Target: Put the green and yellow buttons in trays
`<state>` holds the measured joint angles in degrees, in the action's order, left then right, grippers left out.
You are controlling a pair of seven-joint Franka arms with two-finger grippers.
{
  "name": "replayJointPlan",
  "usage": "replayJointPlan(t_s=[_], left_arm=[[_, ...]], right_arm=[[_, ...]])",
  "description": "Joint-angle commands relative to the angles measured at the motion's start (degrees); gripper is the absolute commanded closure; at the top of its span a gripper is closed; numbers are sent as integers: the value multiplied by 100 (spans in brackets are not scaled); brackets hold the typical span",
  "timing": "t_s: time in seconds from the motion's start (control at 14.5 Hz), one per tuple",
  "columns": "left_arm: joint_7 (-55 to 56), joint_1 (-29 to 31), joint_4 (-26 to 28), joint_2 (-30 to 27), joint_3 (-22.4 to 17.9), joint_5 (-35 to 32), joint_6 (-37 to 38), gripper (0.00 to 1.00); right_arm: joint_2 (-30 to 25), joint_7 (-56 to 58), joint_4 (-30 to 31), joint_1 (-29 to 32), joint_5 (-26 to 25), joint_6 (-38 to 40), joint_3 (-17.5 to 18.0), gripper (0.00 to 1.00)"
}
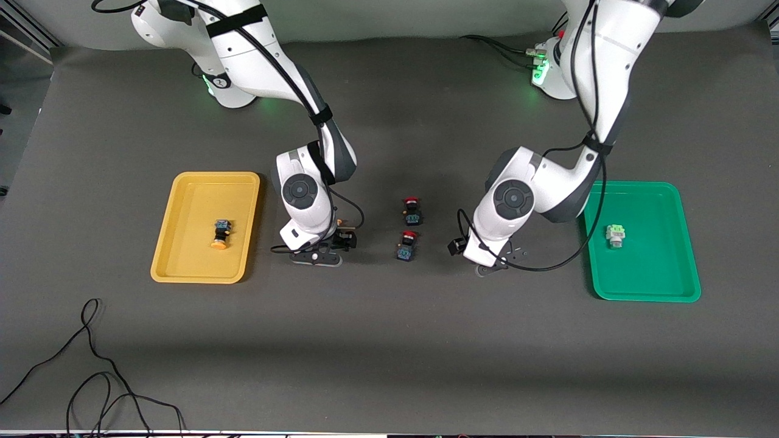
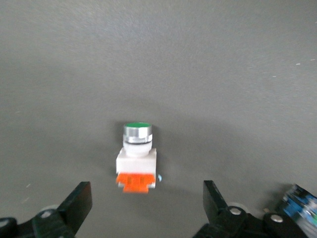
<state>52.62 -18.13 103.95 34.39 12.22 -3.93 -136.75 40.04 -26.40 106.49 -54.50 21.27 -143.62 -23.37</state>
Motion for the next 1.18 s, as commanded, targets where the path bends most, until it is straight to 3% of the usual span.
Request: replayJointPlan(t_s=[0.0, 0.07, 0.14, 0.28, 0.35, 0.41, 0.69, 0.9, 1.11], left_arm=[[108, -103, -6, 261, -89, -231, -290, 0], [108, -103, -6, 305, -89, -249, -299, 2], [108, -95, -6, 305, -97, -258, -299, 11], [108, -86, -6, 305, -97, -258, -299, 70], [108, -86, -15, 297, -97, -258, -273, 88], [117, -77, -24, 288, -97, -258, -212, 96], [65, 98, -190, -255, -97, -232, 401, 100], [-355, 388, -375, -949, -27, -66, 1569, 100], [-1715, 975, -314, -1714, -53, 488, 2658, 100]], right_arm=[[-31, 39, -15, -70, 131, 62, -63, 99], [-40, 47, -15, -70, 131, 71, -63, 100], [-58, 56, -15, -70, 131, 71, -63, 100], [-154, 74, -15, -43, 131, 71, -71, 100], [-224, 152, -15, -8, 131, 123, -80, 100], [-312, 353, -15, 9, 131, 350, -132, 100], [-1066, 1214, -15, 325, 131, 1605, -553, 100], [-1638, 1916, 108, 273, 35, 2328, -1378, 100], [-1789, 3408, 336, 229, -18, 2576, -2292, 100]])
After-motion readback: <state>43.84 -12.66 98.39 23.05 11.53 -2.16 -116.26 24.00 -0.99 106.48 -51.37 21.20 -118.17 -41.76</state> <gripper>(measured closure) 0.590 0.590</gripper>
